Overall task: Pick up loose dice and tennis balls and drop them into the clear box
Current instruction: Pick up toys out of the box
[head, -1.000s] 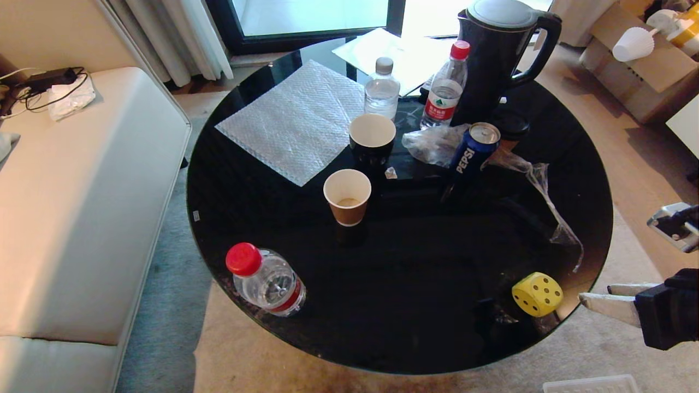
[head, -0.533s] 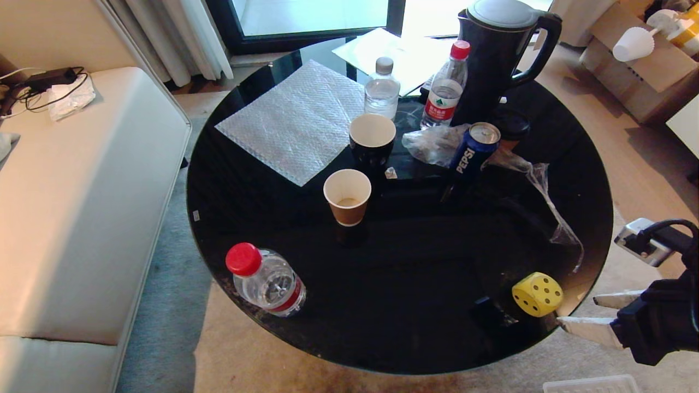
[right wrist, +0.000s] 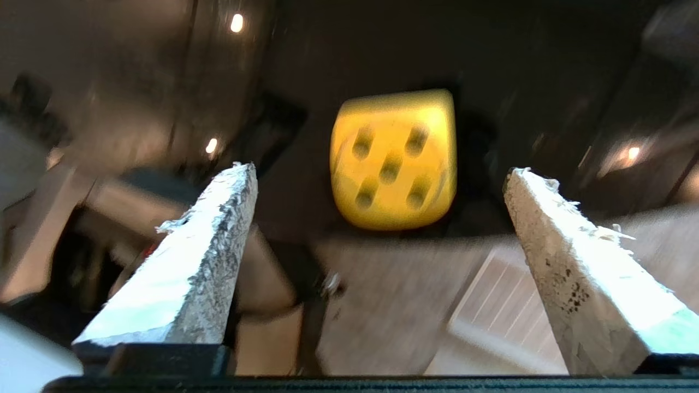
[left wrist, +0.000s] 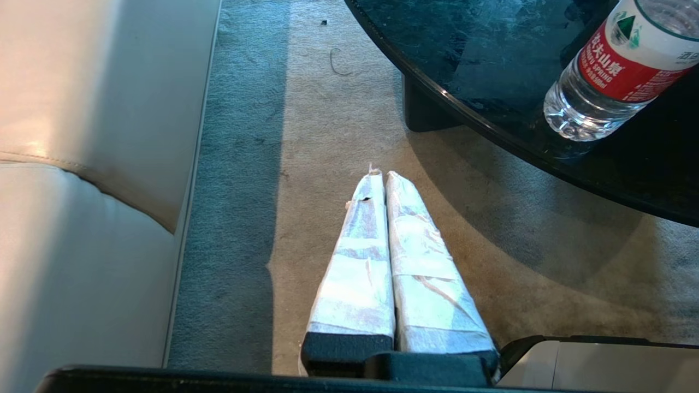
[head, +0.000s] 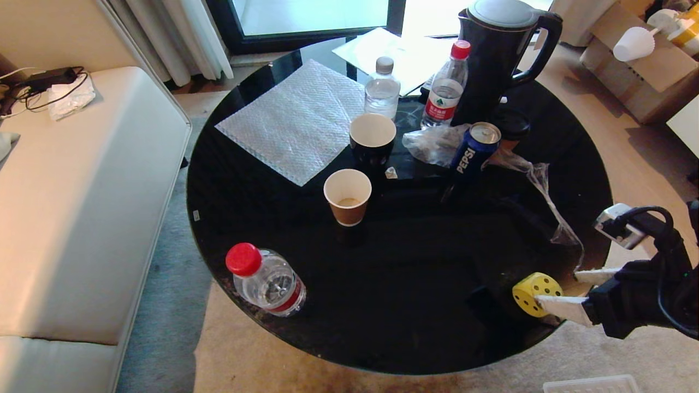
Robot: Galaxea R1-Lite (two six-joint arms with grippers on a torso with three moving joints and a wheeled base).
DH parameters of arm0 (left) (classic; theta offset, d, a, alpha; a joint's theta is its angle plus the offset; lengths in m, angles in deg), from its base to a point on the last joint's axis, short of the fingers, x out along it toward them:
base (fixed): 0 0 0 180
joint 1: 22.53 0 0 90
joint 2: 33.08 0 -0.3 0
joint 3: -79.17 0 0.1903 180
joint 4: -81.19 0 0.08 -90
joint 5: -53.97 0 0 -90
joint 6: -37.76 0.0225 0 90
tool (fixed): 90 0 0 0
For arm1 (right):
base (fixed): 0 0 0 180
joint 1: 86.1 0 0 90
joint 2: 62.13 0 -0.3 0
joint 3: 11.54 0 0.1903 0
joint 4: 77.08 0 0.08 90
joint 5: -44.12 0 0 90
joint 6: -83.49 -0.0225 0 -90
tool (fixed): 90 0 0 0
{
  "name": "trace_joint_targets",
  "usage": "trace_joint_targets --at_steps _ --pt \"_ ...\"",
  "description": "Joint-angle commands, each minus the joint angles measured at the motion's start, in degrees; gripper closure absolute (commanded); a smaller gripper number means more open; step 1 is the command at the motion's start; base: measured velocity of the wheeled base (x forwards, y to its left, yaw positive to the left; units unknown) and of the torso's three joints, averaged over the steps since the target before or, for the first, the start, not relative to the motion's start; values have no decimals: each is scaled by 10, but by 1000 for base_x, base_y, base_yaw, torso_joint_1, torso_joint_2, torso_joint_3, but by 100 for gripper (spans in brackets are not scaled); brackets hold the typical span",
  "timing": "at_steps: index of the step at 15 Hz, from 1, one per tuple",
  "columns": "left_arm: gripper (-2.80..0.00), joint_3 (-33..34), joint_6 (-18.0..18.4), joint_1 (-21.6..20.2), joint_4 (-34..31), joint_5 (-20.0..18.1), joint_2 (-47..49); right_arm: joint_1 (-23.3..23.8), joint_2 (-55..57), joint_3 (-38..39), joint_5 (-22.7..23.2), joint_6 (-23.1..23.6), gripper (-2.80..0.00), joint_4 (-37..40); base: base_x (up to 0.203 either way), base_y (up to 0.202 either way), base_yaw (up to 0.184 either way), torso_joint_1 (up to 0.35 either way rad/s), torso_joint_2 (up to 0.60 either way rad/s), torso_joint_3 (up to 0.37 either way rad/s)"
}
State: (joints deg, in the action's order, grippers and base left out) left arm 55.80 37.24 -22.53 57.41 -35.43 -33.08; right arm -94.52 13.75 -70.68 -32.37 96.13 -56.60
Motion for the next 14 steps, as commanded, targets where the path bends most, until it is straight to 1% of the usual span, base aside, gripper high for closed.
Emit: trace_joint_targets --at_steps 1,3,6,14 --pt "0 1 0 0 -1 0 0 1 38 -4 1 24 -280 -21 0 0 0 0 0 0" --pt "0 1 0 0 -1 0 0 1 50 -5 1 35 -280 -45 0 0 0 0 0 0" --pt "0 1 0 0 0 0 0 2 50 -5 0 61 -280 -44 0 0 0 0 0 0" --pt "0 1 0 0 0 0 0 4 51 4 10 64 -280 -41 0 0 0 0 0 0"
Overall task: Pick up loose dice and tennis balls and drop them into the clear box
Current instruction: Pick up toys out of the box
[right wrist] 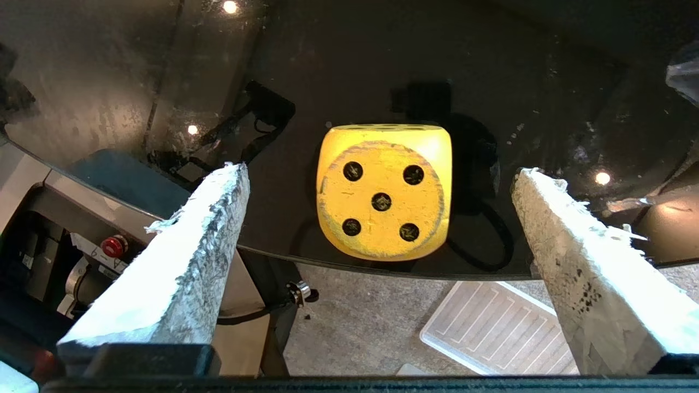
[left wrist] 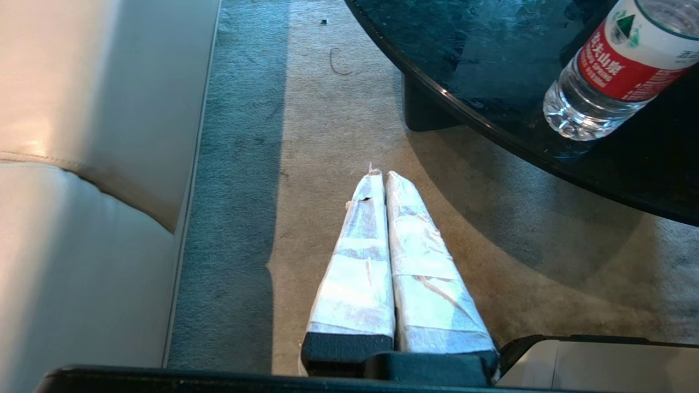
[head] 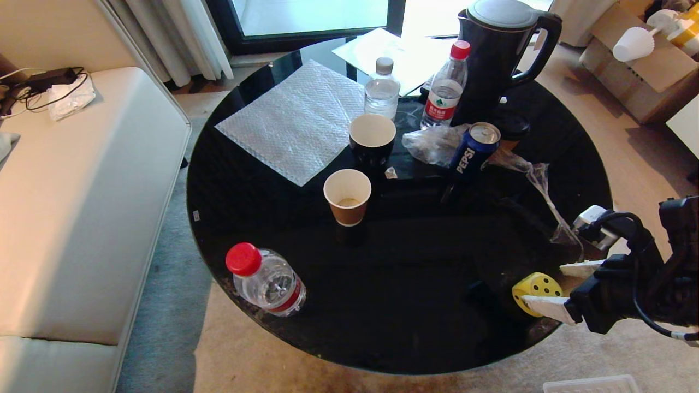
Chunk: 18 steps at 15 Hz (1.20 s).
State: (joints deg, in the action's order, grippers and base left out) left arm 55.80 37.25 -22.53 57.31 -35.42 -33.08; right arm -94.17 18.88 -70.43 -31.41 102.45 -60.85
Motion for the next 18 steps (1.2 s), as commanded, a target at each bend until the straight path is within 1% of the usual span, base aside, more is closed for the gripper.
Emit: trace_joint_targets --at_steps 1,6,15,17,18 --pt "0 1 0 0 1 0 0 2 0 4 0 0 -280 6 0 0 0 0 0 0" --pt "0 1 0 0 1 0 0 5 24 19 1 12 -280 2 0 0 0 0 0 0" --pt "0 1 0 0 0 0 0 8 44 13 0 13 -280 -11 0 0 0 0 0 0" --pt "0 1 0 0 1 0 0 12 60 15 -2 13 -280 -48 0 0 0 0 0 0" --pt "0 1 0 0 0 0 0 12 61 17 -2 13 -280 -48 0 0 0 0 0 0"
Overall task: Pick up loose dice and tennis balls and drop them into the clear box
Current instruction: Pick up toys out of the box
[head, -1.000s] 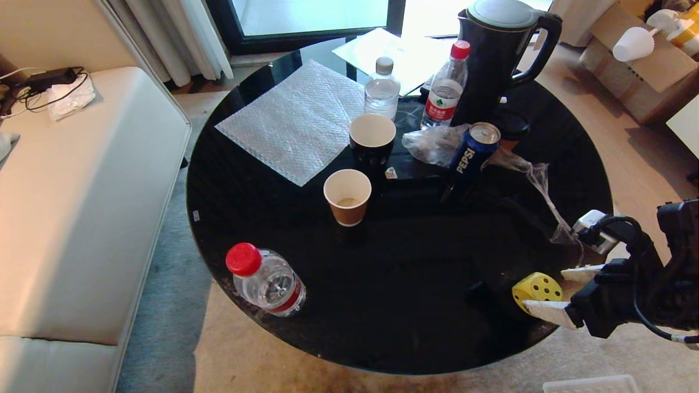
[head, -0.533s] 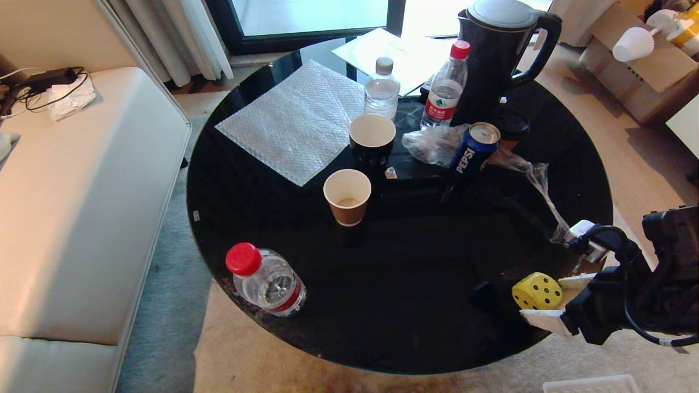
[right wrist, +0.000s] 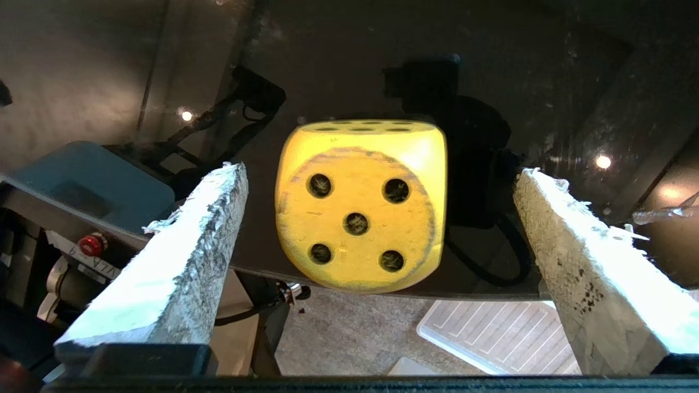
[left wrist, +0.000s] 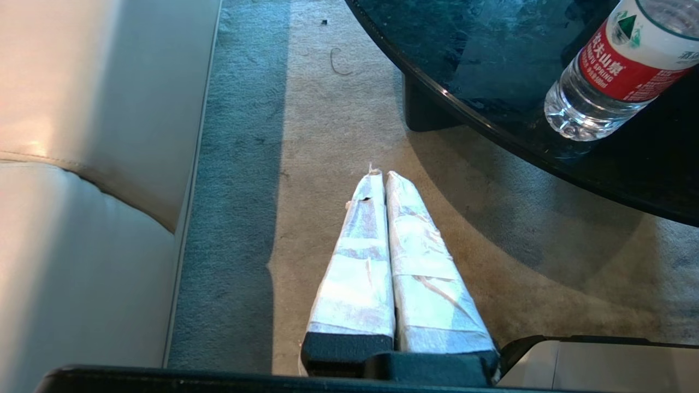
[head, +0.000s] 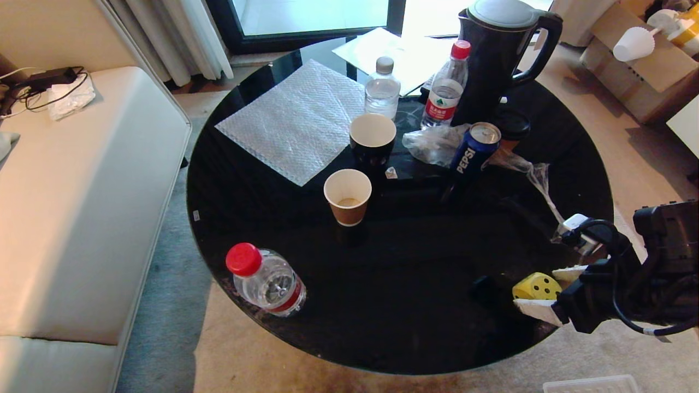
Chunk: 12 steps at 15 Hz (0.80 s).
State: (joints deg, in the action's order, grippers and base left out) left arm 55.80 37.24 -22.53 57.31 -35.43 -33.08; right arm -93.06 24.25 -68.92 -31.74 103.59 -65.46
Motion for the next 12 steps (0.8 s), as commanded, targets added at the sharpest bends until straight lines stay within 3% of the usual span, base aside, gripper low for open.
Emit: trace_joint_targets --at_steps 1,2,3,12 --pt "0 1 0 0 0 0 0 1 7 2 1 1 -280 -2 0 0 0 0 0 0" --pt "0 1 0 0 1 0 0 2 10 2 1 1 -280 -5 0 0 0 0 0 0" --pt "0 1 0 0 1 0 0 1 12 2 1 2 0 -10 0 0 0 0 0 0" --pt "0 1 0 0 0 0 0 2 5 3 -7 0 0 -8 0 0 0 0 0 0"
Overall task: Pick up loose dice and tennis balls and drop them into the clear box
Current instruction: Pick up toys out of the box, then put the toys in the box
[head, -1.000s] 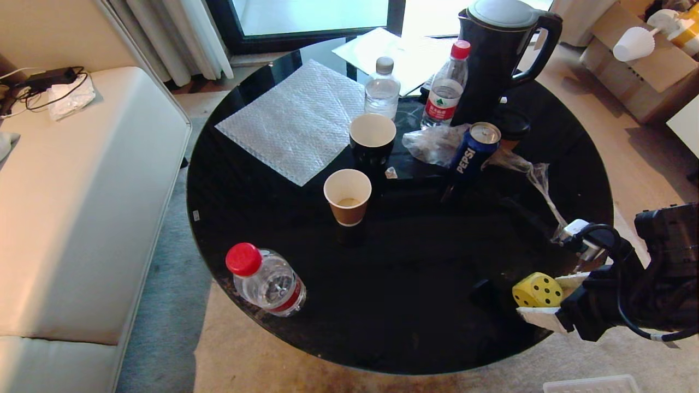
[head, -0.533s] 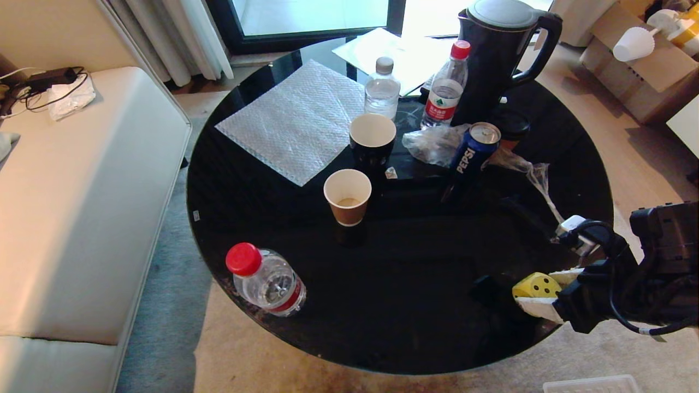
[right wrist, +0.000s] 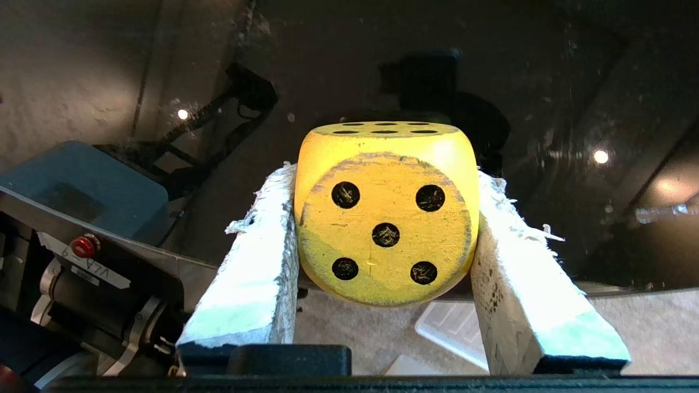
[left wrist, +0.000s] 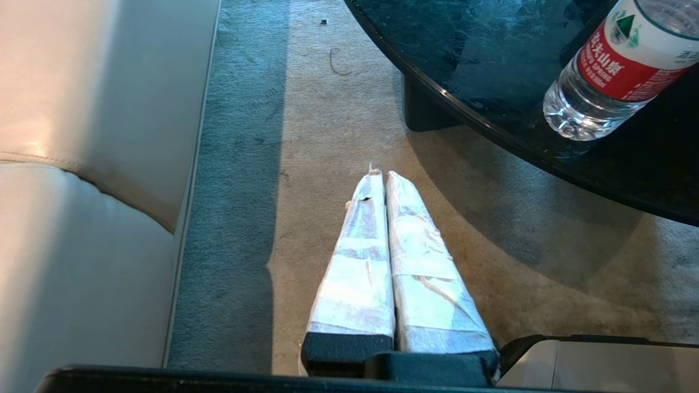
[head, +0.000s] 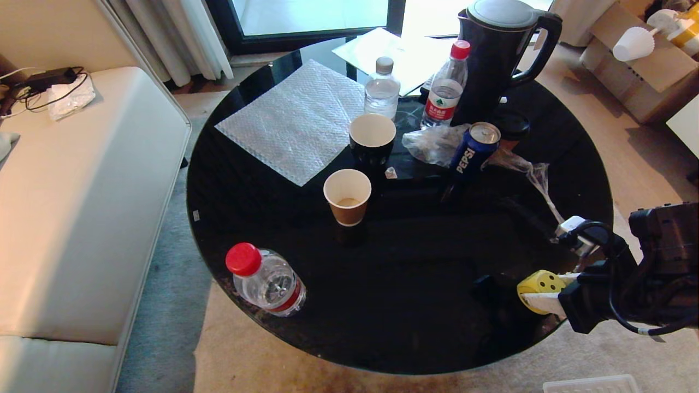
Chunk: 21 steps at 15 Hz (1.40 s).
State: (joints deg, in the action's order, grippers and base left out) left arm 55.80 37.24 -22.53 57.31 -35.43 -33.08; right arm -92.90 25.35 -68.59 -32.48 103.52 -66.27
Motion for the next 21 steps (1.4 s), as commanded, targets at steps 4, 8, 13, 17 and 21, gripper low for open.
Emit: trace_joint_targets --at_steps 4,8,13,17,21 --pt "0 1 0 0 0 0 0 2 -69 5 -44 -8 0 16 0 0 0 0 0 0" --pt "0 1 0 0 0 0 0 5 -137 20 -115 -57 0 46 0 0 0 0 0 0" --pt "0 1 0 0 1 0 0 7 -217 23 -145 -109 0 120 0 0 0 0 0 0" --pt "0 1 0 0 0 0 0 10 -362 66 -156 -152 0 183 0 0 0 0 0 0" --pt "0 1 0 0 0 0 0 31 -489 153 -171 -191 0 224 0 0 0 0 0 0"
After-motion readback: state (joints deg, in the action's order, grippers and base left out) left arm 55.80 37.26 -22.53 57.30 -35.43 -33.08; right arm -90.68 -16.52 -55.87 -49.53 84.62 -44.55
